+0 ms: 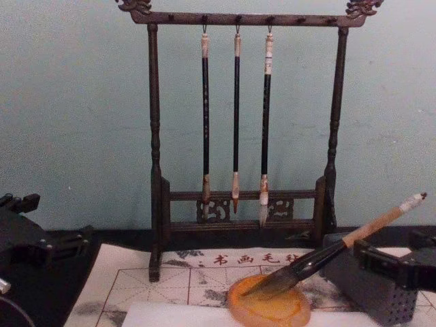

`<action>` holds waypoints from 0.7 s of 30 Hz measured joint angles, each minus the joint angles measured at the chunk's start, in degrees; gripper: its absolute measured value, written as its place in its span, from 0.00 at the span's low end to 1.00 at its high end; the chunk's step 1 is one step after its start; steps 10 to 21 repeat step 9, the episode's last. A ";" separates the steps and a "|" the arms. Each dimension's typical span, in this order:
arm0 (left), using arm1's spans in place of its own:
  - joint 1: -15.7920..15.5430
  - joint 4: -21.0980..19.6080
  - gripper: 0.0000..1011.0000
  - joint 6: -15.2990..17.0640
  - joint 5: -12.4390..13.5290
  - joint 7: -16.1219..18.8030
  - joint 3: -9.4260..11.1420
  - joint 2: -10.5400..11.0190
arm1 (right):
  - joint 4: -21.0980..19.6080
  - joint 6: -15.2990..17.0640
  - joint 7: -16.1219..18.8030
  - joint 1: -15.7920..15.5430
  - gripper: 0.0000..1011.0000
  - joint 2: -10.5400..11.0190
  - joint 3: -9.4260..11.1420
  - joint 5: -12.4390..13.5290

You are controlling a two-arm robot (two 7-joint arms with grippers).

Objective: Pick up the brush from the inkstone, write on the paper, then place the brush back to its original position.

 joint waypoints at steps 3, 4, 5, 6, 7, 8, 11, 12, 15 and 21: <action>0.00 0.00 0.99 0.00 0.00 0.00 0.00 0.00 | 0.00 0.00 0.00 -0.01 0.99 0.00 0.00 0.00; 0.00 0.00 0.99 0.00 0.00 0.00 0.00 0.00 | 0.00 0.00 0.00 -0.01 0.99 0.00 0.00 0.00; 0.00 0.00 0.99 0.00 0.00 0.00 0.00 0.00 | 0.00 0.00 0.00 -0.01 0.99 0.00 0.00 0.00; 0.00 0.00 0.99 0.00 0.00 0.00 0.00 0.00 | 0.00 0.00 0.00 -0.01 0.99 0.00 0.00 0.00; 0.00 0.00 0.99 0.00 0.00 0.00 0.00 0.00 | 0.00 0.00 0.00 0.00 0.99 0.00 0.00 0.00; 0.00 0.00 0.99 0.00 0.00 0.00 0.00 0.00 | 0.00 0.00 0.00 0.00 0.99 0.00 0.00 0.00; 0.00 0.00 0.99 0.00 0.00 0.00 0.00 0.00 | 0.00 0.00 0.00 0.00 0.99 0.00 0.00 0.00; 0.00 0.00 0.99 0.00 0.00 0.00 0.00 0.00 | 0.00 0.00 0.00 0.00 0.99 0.00 0.00 0.00; 0.00 0.00 0.99 0.00 0.00 0.00 0.00 0.00 | 0.00 0.00 0.00 0.00 0.99 0.00 0.00 0.00; 0.00 0.00 0.99 0.00 0.00 0.00 0.00 0.00 | 0.00 0.00 0.00 0.00 0.99 0.00 0.00 0.00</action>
